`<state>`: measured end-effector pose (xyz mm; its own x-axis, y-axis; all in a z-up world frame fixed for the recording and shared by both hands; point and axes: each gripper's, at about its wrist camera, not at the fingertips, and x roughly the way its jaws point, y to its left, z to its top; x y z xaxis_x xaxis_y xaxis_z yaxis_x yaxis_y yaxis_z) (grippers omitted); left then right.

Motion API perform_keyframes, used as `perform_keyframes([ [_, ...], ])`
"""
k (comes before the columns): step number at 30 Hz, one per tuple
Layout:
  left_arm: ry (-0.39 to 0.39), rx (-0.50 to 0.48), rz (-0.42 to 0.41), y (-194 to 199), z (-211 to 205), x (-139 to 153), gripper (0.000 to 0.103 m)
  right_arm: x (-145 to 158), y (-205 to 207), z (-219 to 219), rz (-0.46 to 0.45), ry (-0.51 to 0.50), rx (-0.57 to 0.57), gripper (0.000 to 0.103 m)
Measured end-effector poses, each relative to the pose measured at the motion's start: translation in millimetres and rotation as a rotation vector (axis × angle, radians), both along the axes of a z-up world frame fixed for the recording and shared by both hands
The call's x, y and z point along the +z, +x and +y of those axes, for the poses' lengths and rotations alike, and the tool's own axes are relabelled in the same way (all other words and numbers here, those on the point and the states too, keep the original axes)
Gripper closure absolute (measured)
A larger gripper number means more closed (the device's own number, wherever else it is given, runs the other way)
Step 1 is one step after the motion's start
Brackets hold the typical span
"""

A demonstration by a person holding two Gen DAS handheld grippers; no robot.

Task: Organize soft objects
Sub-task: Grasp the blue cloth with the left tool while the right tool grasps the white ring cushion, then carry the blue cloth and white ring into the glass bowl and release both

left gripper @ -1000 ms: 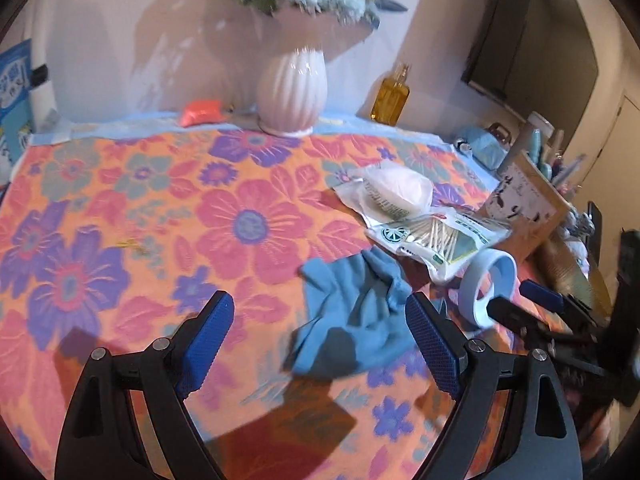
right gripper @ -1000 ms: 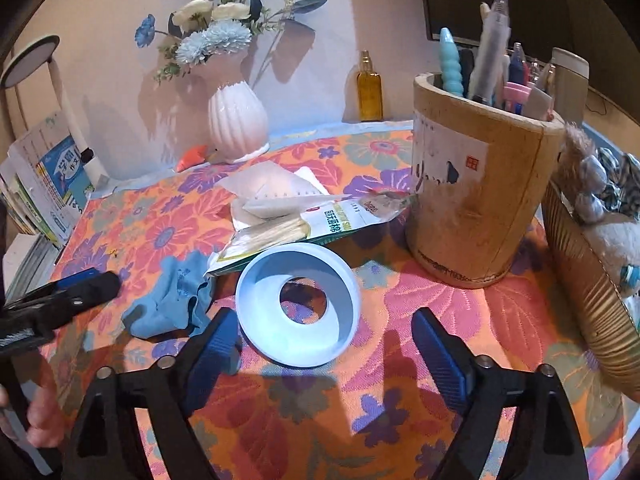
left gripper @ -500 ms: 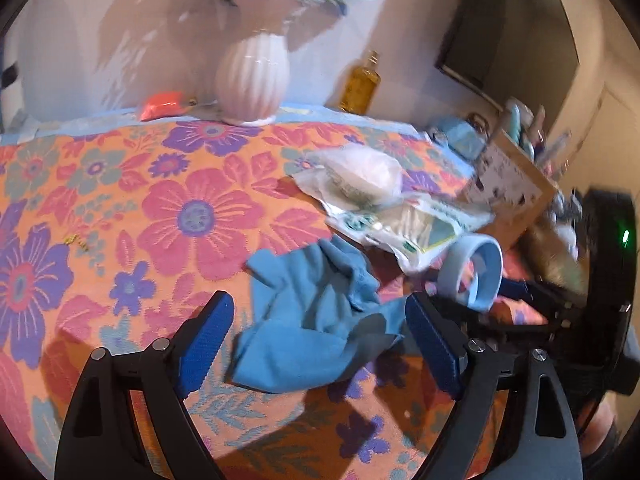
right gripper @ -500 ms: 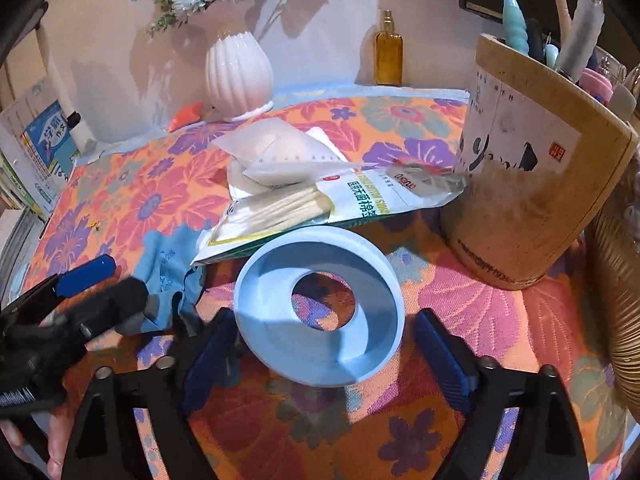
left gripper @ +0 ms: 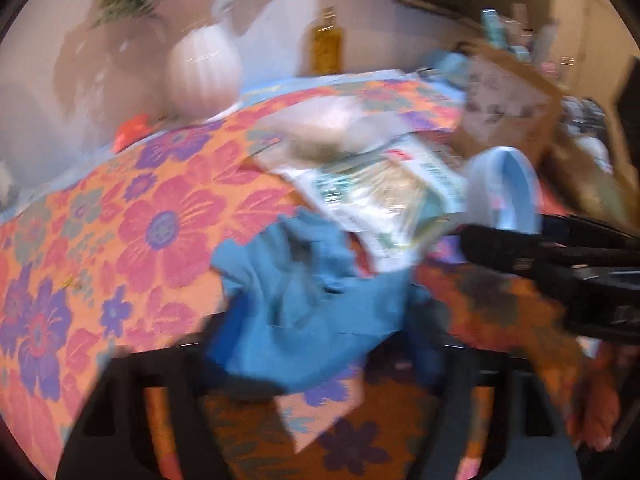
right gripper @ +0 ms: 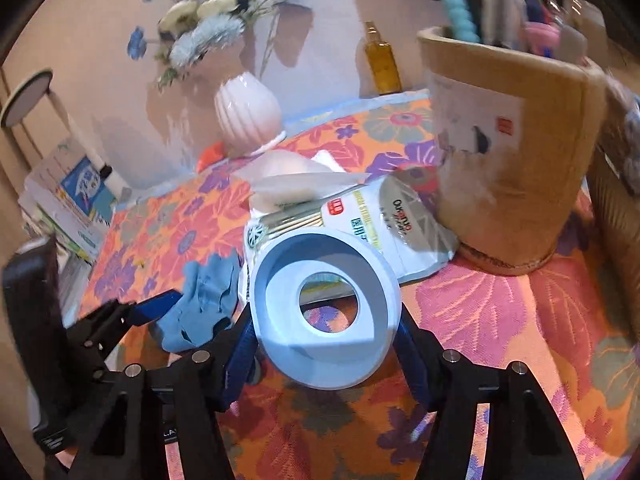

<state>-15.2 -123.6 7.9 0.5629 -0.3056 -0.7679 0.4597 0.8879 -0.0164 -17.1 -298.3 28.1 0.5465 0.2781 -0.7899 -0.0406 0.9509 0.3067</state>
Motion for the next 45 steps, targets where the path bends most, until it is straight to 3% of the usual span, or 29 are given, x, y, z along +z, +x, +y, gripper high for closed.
perform_keyframes([
  [3,-0.042,-0.001,-0.001,-1,7,3,0.092,5,-5,12,-0.032,-0.043,0.036,0.040],
  [13,-0.291,0.044,-0.031,-7,50,19,0.092,7,-11,5,-0.064,-0.006,0.034,0.040],
  [16,-0.285,0.061,-0.035,-7,47,19,0.092,10,-13,5,-0.075,-0.011,0.027,0.040],
  [19,-0.228,0.055,-0.048,-11,37,19,0.092,14,-19,6,-0.090,-0.024,0.021,0.040],
  [22,-0.195,0.004,-0.054,-31,25,21,0.092,4,-25,-4,0.003,0.060,-0.003,0.040],
  [25,-0.195,-0.052,-0.060,-51,10,26,0.092,1,-46,-18,0.049,0.087,-0.032,0.040],
  [30,-0.238,-0.149,-0.062,-63,-28,43,0.092,47,-75,-45,-0.023,-0.046,-0.068,0.040],
  [36,-0.280,-0.319,-0.115,-79,-90,87,0.092,99,-99,-107,-0.107,-0.082,-0.197,0.040],
  [40,-0.291,-0.405,-0.125,-75,-136,108,0.092,103,-106,-152,-0.105,-0.124,-0.332,0.040],
  [45,-0.269,-0.467,-0.127,-60,-201,118,0.092,96,-108,-213,-0.075,-0.087,-0.470,0.040],
])
